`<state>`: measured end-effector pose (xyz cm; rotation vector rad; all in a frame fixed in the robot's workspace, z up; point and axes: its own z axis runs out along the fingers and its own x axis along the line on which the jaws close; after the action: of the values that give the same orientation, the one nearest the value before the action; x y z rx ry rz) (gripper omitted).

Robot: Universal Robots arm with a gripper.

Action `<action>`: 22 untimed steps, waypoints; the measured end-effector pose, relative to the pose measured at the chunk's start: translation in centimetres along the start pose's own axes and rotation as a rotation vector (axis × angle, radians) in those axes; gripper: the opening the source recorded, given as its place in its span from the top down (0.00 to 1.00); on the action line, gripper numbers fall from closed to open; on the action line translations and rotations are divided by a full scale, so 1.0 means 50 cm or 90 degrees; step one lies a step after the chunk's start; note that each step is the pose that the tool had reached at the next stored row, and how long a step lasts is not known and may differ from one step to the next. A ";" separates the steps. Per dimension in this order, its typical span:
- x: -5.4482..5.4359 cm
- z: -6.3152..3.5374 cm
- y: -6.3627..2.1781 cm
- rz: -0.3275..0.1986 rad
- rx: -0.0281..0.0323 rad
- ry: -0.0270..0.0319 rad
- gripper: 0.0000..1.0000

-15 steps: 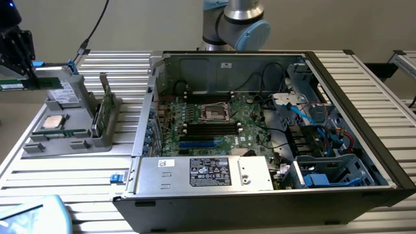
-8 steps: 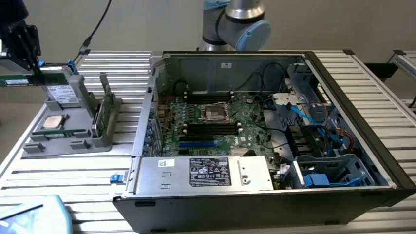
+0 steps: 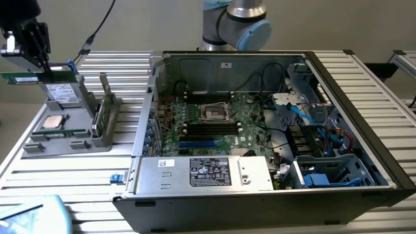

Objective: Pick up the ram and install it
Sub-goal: 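Pick up the ram and move it above insertion slot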

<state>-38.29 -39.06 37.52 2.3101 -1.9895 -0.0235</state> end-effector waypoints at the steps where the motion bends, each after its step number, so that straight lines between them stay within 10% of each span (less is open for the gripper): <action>1: 0.001 -0.002 -0.006 0.000 -0.0011 -0.0002 0.86; 16: 0.016 -0.029 -0.103 -0.001 -0.0117 -0.0023 0.86; 22: 0.024 -0.039 -0.156 -0.002 -0.0100 -0.0133 0.86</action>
<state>-30.25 -39.00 38.88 2.3125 -1.9886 -0.0635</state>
